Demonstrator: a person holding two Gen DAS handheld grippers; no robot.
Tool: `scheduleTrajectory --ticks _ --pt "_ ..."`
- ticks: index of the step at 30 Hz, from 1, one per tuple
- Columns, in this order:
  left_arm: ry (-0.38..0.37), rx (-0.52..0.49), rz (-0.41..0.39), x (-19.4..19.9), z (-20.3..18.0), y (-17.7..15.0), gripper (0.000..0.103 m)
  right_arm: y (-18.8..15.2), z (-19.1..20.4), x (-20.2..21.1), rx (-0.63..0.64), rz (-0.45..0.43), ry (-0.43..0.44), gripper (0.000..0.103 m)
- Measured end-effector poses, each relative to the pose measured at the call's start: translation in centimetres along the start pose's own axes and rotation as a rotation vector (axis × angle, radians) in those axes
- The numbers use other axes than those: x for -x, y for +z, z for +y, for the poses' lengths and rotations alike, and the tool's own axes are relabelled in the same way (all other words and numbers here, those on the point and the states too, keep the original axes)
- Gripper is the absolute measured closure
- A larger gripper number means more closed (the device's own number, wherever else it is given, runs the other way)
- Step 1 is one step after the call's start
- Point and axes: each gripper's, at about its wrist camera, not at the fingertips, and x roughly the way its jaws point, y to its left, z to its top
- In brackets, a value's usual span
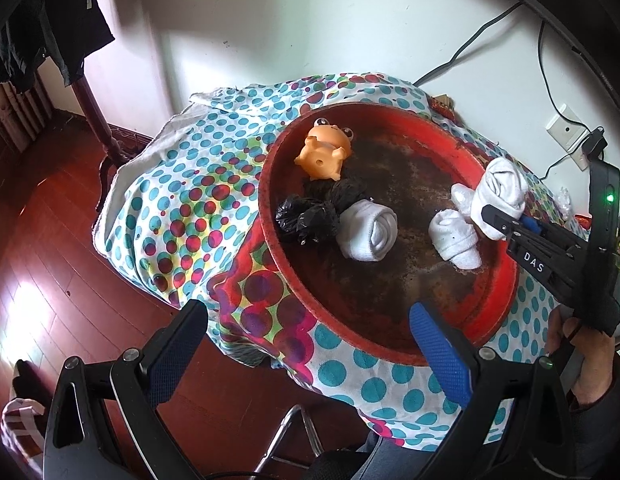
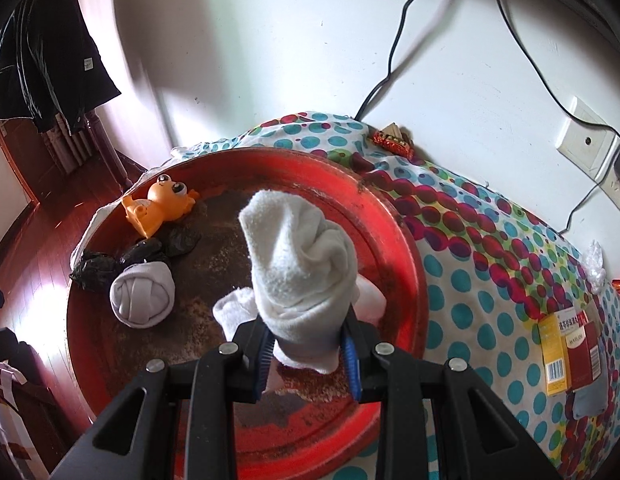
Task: Organize objects
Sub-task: 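Lower the white sock into the red tray and open the right gripper, then move the right gripper to the blue-grey sock and grasp it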
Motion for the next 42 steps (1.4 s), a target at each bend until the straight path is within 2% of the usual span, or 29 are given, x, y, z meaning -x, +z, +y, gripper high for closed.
scheduleTrajectory --ticks 8,14,21,29,36,42 --pt "-0.003 -0.007 0.001 -0.1 -0.1 0.0 0.002 0.6 1.8 -1.6 0.031 0.021 0.010 0.073" --pt "-0.003 -0.008 0.010 -0.5 -0.1 -0.1 0.002 0.7 1.6 -2.0 0.012 0.022 0.011 0.069" --pt "-0.004 -0.025 0.017 -0.7 -0.7 -0.2 0.002 0.6 1.0 -1.7 -0.020 0.015 0.020 0.066" --pt "-0.007 -0.044 0.017 -0.6 -1.3 -0.3 0.002 1.2 0.7 0.1 -0.035 -0.033 0.038 0.064" --pt "-0.002 -0.062 0.027 -0.9 -2.1 -0.5 0.002 -0.6 -1.5 1.5 -0.082 -0.058 0.033 0.064" --pt "-0.001 -0.095 0.032 -1.1 -3.4 -0.8 0.002 -3.9 -6.3 2.8 -0.159 -0.057 -0.012 0.064"
